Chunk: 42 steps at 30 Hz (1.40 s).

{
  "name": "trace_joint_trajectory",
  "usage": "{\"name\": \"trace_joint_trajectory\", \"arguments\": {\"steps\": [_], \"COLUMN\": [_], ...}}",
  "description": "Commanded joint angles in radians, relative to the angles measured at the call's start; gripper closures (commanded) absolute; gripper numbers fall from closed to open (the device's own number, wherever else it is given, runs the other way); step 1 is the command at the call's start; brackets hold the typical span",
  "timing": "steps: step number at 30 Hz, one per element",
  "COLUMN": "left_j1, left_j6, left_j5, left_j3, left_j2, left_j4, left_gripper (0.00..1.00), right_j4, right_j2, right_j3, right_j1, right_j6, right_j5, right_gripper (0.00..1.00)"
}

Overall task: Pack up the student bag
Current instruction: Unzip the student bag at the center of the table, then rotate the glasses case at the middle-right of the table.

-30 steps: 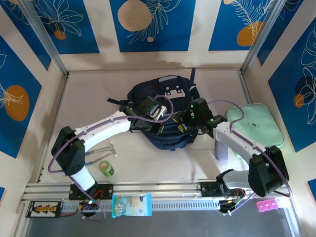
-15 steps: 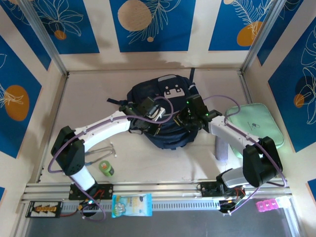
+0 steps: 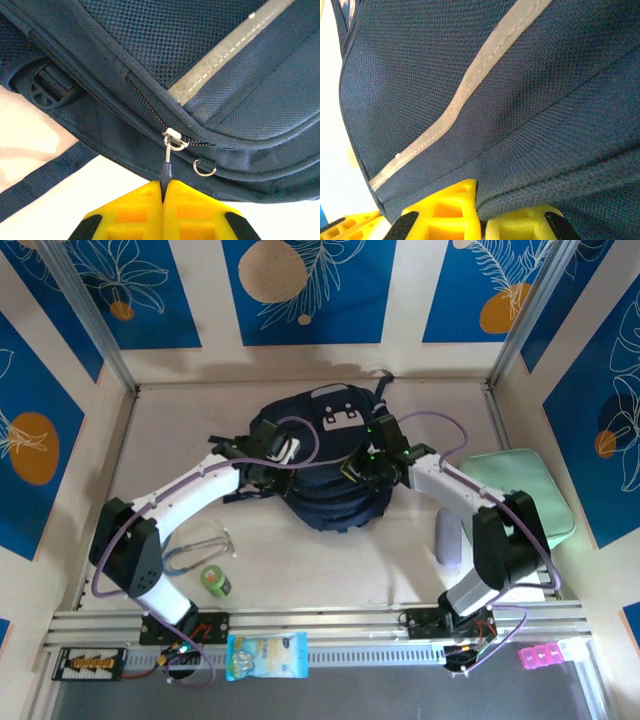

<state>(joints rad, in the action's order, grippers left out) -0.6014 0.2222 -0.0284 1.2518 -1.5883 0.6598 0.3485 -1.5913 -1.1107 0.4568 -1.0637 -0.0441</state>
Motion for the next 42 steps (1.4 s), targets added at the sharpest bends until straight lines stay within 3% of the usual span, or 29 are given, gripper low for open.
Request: {"name": "trace_joint_trajectory", "arguments": {"steps": [1,6,8,12,14,19,23,26,30,42], "left_j1": [0.072,0.148,0.156,0.161,0.164,0.179,0.204,0.229,0.261,0.284], "left_j6": [0.039,-0.004,-0.015,-0.029,-0.029,-0.012,0.004,0.018,0.018,-0.046], "left_j5": [-0.1,0.003,0.04,0.064,0.07,0.049,0.013,-0.011,0.013,0.047], "left_j3": [-0.057,-0.043,-0.024,-0.009,-0.005,-0.043,-0.114,-0.158,-0.174,-0.192], "left_j2": [0.047,-0.004,-0.018,-0.014,0.006,0.135,0.262,0.325,0.352,0.347], "left_j4": [-0.006,-0.058,-0.06,-0.048,-0.028,-0.015,-0.049,-0.084,-0.104,-0.134], "left_gripper": [1.0,1.0,1.0,1.0,0.78,0.22,0.01,0.0,0.0,0.0], "right_j4": [-0.004,0.012,0.051,0.085,0.137,0.322,0.497,0.607,0.703,0.55], "right_j2": [-0.046,-0.039,-0.035,0.043,0.098,0.238,0.325,0.343,0.311,0.212], "right_j3": [-0.063,-0.074,-0.089,-0.067,-0.054,0.008,0.099,0.154,0.195,0.275], "right_j1": [-0.007,-0.009,-0.013,-0.009,-0.01,-0.021,-0.04,-0.051,-0.08,-0.29], "right_j6": [0.118,0.155,0.179,0.232,0.258,0.269,0.208,0.143,0.03,0.111], "right_j5": [-0.033,-0.067,-0.089,-0.07,-0.037,0.168,0.45,0.635,0.76,0.628], "right_gripper": [0.95,0.93,0.77,0.56,0.45,0.35,0.33,0.31,0.25,0.12]}}
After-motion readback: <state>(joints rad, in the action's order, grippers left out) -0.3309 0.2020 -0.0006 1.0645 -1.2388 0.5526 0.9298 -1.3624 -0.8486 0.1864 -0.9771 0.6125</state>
